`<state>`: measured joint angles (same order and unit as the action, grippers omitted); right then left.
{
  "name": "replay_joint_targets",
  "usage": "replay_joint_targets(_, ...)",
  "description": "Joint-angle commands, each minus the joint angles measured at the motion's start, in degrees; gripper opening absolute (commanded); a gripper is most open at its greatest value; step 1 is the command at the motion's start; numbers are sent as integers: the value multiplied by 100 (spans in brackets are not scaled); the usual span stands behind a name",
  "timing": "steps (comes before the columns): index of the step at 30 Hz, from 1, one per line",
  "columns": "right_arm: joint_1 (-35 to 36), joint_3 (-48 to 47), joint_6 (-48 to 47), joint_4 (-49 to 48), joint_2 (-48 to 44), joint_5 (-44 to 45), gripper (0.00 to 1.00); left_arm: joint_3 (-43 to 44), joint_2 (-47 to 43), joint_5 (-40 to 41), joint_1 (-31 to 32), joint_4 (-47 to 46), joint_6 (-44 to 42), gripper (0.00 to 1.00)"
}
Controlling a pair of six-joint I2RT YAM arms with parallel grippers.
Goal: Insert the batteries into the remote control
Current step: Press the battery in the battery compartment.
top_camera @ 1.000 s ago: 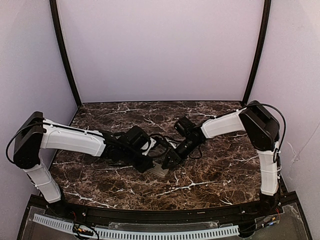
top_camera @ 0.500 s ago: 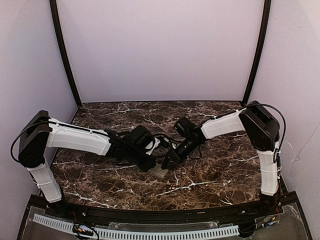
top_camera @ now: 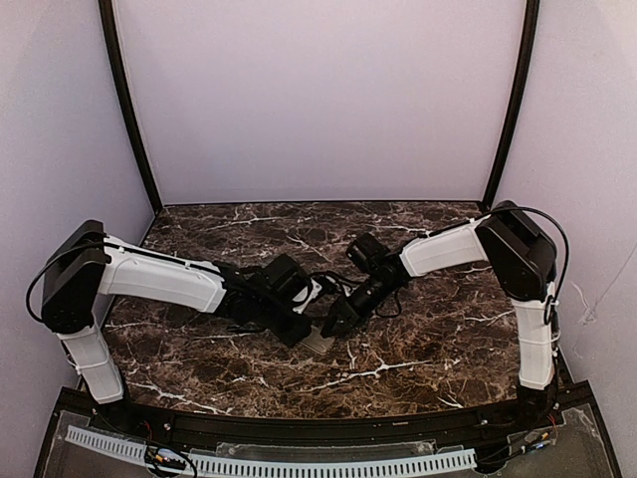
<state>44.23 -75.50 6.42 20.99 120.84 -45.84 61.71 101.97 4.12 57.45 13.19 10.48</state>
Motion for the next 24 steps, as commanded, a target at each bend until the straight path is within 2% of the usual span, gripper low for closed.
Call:
replay_joint_targets(1, 82, 81, 5, 1, 37, 205, 27, 61, 58, 127, 34, 49, -52, 25)
replay_joint_targets(10, 86, 1, -43, 86, 111, 254, 25, 57, 187, 282, 31, 84, -62, 24)
replay_joint_targets(16, 86, -7, -61, 120, 130, 338, 23, 52, 191, 595, 30, 171, 1, 18)
replay_joint_targets(24, 86, 4, -77, 140, 149, 350, 23, -84, 198, 218, 34, -29, 24, 12)
